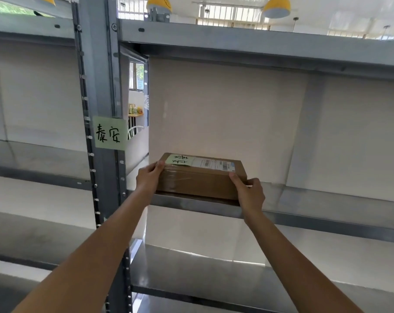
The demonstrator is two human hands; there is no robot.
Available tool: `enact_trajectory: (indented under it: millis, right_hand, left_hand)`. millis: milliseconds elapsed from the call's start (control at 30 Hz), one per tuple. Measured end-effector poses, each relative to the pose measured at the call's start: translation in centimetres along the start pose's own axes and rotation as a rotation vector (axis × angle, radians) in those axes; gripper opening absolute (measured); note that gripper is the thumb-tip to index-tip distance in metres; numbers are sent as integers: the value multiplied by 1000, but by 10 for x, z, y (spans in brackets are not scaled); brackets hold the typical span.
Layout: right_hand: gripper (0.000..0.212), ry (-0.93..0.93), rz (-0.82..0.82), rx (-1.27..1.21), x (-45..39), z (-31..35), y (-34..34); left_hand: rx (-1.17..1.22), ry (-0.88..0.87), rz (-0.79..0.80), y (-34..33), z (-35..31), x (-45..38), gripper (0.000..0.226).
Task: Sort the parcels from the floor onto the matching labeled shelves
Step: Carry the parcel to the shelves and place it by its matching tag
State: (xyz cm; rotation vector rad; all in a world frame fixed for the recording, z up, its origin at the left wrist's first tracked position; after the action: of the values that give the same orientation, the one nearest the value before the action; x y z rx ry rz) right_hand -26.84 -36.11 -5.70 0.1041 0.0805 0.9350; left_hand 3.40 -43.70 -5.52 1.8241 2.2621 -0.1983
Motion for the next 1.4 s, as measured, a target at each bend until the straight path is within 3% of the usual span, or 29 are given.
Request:
enact_trajectory:
  millis: [267,567,900,1000,1100,1200,1300,1400]
  right_hand:
    - [53,-31,17,-15,-3,1,-8]
    - [48,-51,-16,28,2,2,-9]
    - [63,-1,-27,165,11,11,-12]
    - [81,42,55,260,21,8,-10]
    - [88,161,140,444,45,3,4]
    - [76,307,76,707,57,5,41]
    - [77,363,-63,902,63,12,89]
    - [93,424,-206,1043,76,23,144]
  left_hand:
    - [-28,1,-53,-12,3,-11,46]
    - [-33,-22,-2,-15,4,-17,45]
    - [-64,-84,33,-15,12,-22,49]
    - [-182,-131,36,-13,5,-20,52]
    - [-329,-320,-58,-6,-19,-14,54]
    - [-512,-704,-101,-26,-64,14,45]
    - [-664,-1066,79,-87,-97,61,45]
    - [-682,-1204,277,-151,-123,108,54]
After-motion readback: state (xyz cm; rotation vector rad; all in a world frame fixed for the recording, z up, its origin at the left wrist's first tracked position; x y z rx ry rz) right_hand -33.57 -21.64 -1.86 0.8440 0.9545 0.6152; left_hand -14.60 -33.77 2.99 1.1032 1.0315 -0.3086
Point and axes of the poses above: each hand's wrist, its own x-axis away from the middle knuckle, its own y-axis out of the back of the hand, z = x × y, the point moved 8 cm from there along -x, towards the middle knuckle, and after that the axes turned 7 degrees about -y, right-handed, at the moved point
